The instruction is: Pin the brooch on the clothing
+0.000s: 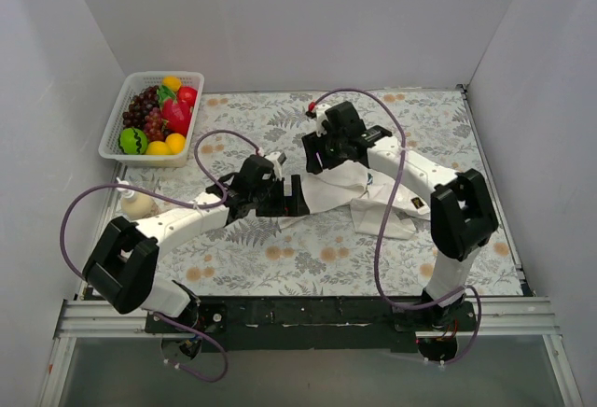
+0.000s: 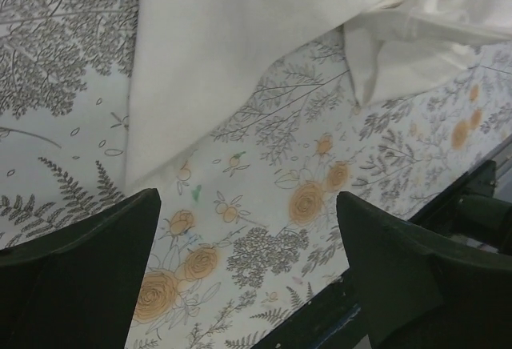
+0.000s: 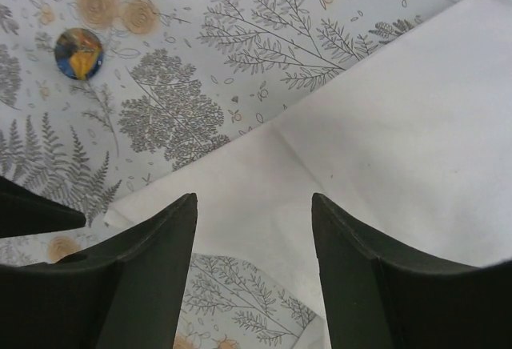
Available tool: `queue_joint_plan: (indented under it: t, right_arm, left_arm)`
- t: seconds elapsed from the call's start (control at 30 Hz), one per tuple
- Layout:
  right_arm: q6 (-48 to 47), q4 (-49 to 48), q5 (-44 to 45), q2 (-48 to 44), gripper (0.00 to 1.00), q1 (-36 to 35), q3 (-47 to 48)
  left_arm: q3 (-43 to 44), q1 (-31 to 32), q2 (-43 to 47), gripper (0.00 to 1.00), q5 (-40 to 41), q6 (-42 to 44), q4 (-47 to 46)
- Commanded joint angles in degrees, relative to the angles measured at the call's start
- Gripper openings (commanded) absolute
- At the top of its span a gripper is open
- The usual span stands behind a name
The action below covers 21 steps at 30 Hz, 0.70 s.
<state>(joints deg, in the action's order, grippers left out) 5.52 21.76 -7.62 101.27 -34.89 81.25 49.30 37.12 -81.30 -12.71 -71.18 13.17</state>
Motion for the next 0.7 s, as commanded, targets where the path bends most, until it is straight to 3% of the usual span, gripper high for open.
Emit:
queue_joint_plan:
  t: [0.0, 0.53, 0.57, 0.67]
  right_arm:
    - [-0.95, 0.65, 2.69, 5.93, 0.65, -0.17, 6.27]
    - [0.72, -0.58, 10.08, 19.84, 0.48, -1.40, 11.47]
    - [1.07, -0.66, 10.34, 19.84, 0.33, -1.40, 11.47]
    - [1.95, -1.63, 11.83, 18.96, 0.02, -1.40, 11.12]
  left_arm:
    - [-3.24, 0.67, 0.52, 0.91, 6.99, -0.81, 1.25]
    - [-6.14, 0.76, 3.51, 0.91, 11.39, -2.04, 1.16]
    - [-6.14, 0.76, 3.69, 0.91, 11.39, -1.95, 1.07]
    - [-6.32, 0.76, 4.04, 0.91, 11.30, -2.03, 1.07]
